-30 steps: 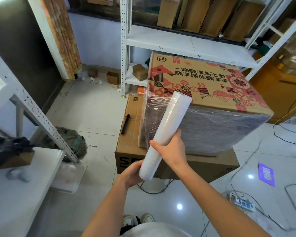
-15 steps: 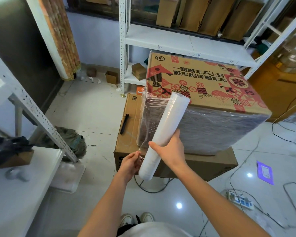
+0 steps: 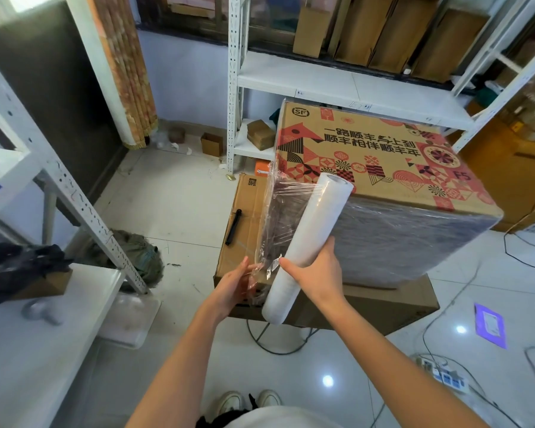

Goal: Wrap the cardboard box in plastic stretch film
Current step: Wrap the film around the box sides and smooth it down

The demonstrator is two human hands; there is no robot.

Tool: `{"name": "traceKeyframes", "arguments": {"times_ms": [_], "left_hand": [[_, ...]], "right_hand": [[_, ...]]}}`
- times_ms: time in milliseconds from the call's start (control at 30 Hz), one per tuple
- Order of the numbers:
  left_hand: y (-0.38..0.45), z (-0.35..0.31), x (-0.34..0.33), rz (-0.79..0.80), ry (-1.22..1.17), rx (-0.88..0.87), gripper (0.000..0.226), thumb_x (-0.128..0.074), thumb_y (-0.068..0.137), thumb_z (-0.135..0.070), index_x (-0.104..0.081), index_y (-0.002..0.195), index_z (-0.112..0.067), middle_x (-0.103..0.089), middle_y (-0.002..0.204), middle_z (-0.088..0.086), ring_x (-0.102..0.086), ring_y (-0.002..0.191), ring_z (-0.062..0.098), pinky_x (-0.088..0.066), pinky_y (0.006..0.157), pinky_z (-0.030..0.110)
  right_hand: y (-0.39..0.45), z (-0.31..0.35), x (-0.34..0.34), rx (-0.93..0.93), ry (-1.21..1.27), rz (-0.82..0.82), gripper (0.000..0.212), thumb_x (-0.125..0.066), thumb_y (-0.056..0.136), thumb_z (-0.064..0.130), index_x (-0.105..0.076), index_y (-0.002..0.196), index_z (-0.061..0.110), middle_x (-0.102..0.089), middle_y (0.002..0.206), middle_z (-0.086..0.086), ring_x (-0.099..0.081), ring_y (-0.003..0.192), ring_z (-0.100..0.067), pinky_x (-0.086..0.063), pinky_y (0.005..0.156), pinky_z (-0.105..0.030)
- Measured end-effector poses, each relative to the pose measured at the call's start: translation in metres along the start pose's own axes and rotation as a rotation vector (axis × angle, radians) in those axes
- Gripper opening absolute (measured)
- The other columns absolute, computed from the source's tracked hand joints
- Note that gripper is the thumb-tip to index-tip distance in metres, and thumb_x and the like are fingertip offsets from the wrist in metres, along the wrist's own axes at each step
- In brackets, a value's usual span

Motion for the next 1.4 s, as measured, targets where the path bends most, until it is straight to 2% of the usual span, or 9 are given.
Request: {"name": "traceKeyframes", "arguments": {"times_ms": [133,267,400,567,667,833,933,1133,1400], "left_hand": [[-0.004,-0.028,-0.019,-0.046,0.200,-0.122,0.040,-0.054,0.076,-0.065,-0.075,0.083,-0.031,-0.047,0.061,-0.005,-0.043,0.055,0.007,-0.037,0.054,0.021],[-0.004,-0.040,-0.026,-0.140,0.139,-0.288,0.035,-0.060,0.079,-0.050,-0.073,0.089,-0.020,-0.047,0.051,-0.012,-0.038,0.048,0.004,-0.035,0.047,0.017],[-0.005,-0.038,-0.016,-0.271,0.088,-0.350,0.021,-0.064,0.084,-0.038,-0.070,0.088,-0.019,-0.058,0.061,-0.009,-0.051,0.057,0.006,-0.044,0.053,0.016],[-0.001,-0.036,-0.007,-0.243,-0.081,-0.269,0.026,-0.069,0.075,-0.034,-0.069,0.090,-0.014,-0.070,0.092,0.004,-0.064,0.090,0.018,-0.048,0.078,0.030],[0.000,-0.033,-0.009,-0.125,-0.227,-0.223,0.016,-0.068,0.076,-0.028,-0.071,0.083,-0.014,-0.070,0.087,0.006,-0.064,0.086,0.021,-0.046,0.084,0.035],[-0.002,-0.027,-0.007,-0.111,-0.402,-0.185,0.010,-0.068,0.077,-0.025,-0.070,0.067,-0.023,-0.070,0.080,0.000,-0.067,0.074,0.014,-0.045,0.078,0.033],[-0.004,-0.029,0.002,-0.232,-0.443,-0.208,0.006,-0.067,0.079,-0.022,-0.065,0.074,-0.020,-0.071,0.081,0.001,-0.066,0.074,0.014,-0.047,0.073,0.030],[-0.002,-0.045,0.009,-0.513,-0.294,-0.247,0.002,-0.066,0.086,-0.021,-0.064,0.086,-0.020,-0.068,0.080,-0.002,-0.062,0.079,0.013,-0.046,0.068,0.023],[0.026,-0.055,-0.007,-0.555,-0.340,-0.152,0.008,-0.072,0.082,-0.021,-0.067,0.086,-0.018,-0.065,0.088,0.001,-0.055,0.070,0.011,-0.044,0.060,0.021]], "right_hand": [[-0.001,0.001,-0.001,-0.010,-0.005,0.003,0.087,-0.083,0.061,0.048,-0.032,0.125,0.017,-0.055,0.120,-0.002,-0.056,0.110,-0.023,-0.054,0.086,-0.043],[-0.001,0.000,-0.002,-0.014,-0.010,-0.004,0.081,-0.083,0.063,0.045,-0.033,0.121,0.019,-0.054,0.117,0.000,-0.056,0.110,-0.023,-0.054,0.084,-0.040],[-0.001,-0.002,-0.002,-0.020,-0.014,-0.020,0.082,-0.084,0.063,0.042,-0.034,0.123,0.018,-0.056,0.120,-0.002,-0.057,0.110,-0.022,-0.052,0.084,-0.037],[0.001,-0.002,-0.004,-0.019,-0.009,-0.030,0.082,-0.084,0.064,0.042,-0.034,0.124,0.017,-0.056,0.120,-0.003,-0.057,0.111,-0.023,-0.053,0.086,-0.042],[0.002,-0.002,-0.004,-0.024,0.001,-0.037,0.081,-0.084,0.064,0.043,-0.034,0.123,0.017,-0.056,0.121,-0.003,-0.057,0.111,-0.024,-0.053,0.087,-0.043],[0.004,-0.003,-0.004,-0.021,0.009,-0.035,0.082,-0.084,0.064,0.041,-0.034,0.123,0.017,-0.055,0.121,-0.003,-0.056,0.110,-0.022,-0.053,0.086,-0.040],[0.003,-0.004,-0.004,-0.021,0.005,-0.034,0.081,-0.084,0.064,0.041,-0.034,0.123,0.016,-0.056,0.121,-0.003,-0.057,0.110,-0.023,-0.053,0.086,-0.041],[0.002,-0.004,-0.007,-0.023,0.001,-0.045,0.081,-0.084,0.064,0.041,-0.033,0.122,0.017,-0.055,0.120,-0.003,-0.056,0.111,-0.023,-0.053,0.087,-0.043],[0.006,-0.004,-0.009,-0.033,-0.009,-0.084,0.080,-0.084,0.064,0.042,-0.034,0.122,0.016,-0.056,0.118,-0.003,-0.057,0.110,-0.023,-0.053,0.084,-0.039]]}}
Point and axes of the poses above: each hand's wrist, its own y-axis towards the middle knuckle, its own x-axis out of the back of the hand, z = x × y, the point moved 8 cm from there along y, towards the middle knuckle
